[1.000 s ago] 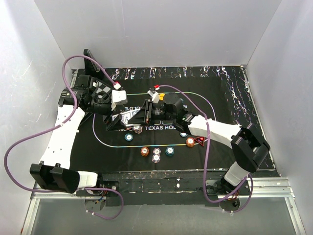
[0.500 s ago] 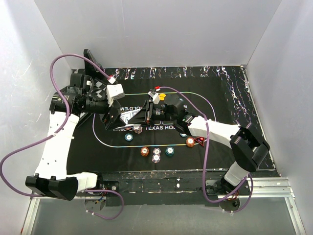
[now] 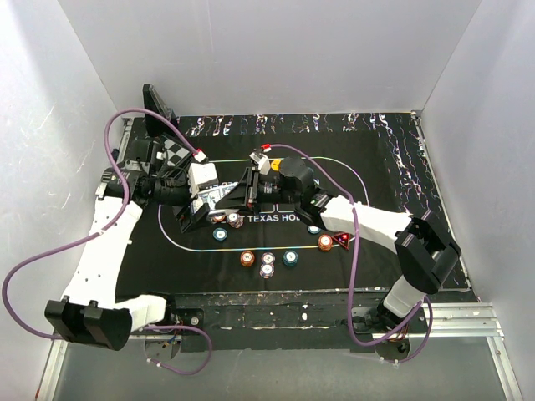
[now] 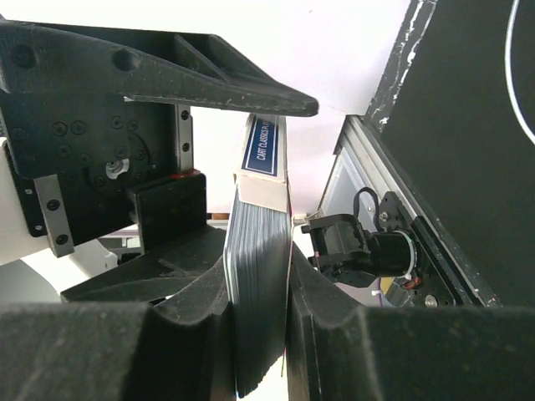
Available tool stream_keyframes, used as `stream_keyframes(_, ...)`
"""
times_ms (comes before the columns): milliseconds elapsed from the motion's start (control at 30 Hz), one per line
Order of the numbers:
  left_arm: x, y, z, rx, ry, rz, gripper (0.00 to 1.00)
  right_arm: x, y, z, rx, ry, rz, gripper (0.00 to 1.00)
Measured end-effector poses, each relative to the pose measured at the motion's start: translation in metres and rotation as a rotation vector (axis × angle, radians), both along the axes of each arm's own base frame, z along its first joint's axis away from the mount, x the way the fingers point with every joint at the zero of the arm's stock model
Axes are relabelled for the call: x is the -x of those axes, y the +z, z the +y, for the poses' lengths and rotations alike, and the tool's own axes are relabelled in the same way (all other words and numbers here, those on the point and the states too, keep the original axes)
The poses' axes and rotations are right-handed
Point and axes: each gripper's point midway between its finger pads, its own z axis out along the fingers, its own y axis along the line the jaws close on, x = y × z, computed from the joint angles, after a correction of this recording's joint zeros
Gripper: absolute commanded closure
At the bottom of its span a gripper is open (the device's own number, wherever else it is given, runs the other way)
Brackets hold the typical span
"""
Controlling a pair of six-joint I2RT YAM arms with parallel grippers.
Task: Distribute texas hold em gaming equipment
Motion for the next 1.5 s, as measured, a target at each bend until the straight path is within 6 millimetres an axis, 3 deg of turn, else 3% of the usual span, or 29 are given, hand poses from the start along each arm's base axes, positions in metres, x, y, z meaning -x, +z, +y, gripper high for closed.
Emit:
stream_keyframes(167,-0.004,0.004,-0.001,-0.001,-0.022,-0.064,0.02,0.006,0.011,0.005,-0.02,0.02,-0.011,0.89)
stream_keyframes(433,-0.004,0.001,-0.004,0.001,-0.074,-0.08,0.03,0.008,0.003,0.01,-0.005,0.032,0.017,0.89)
stream_keyframes(733,0.008,-0.001,-0.005,0.001,-0.136,-0.076,0.15,0.008,0.0,0.01,0.002,0.038,0.024,0.88)
stream_keyframes(1100,0.004,0.003,-0.008,0.0,-0.16,-0.076,0.37,0.011,-0.001,0.011,0.002,0.048,0.024,0.87)
stream_keyframes(1233,0.001,0.001,-0.01,-0.007,-0.173,-0.073,0.34,0.009,-0.002,0.01,0.007,0.044,0.027,0.87)
stream_keyframes(1500,0.007,-0.005,-0.009,-0.045,-0.198,-0.098,0.2,0.012,-0.005,0.01,0.02,0.056,0.039,0.87)
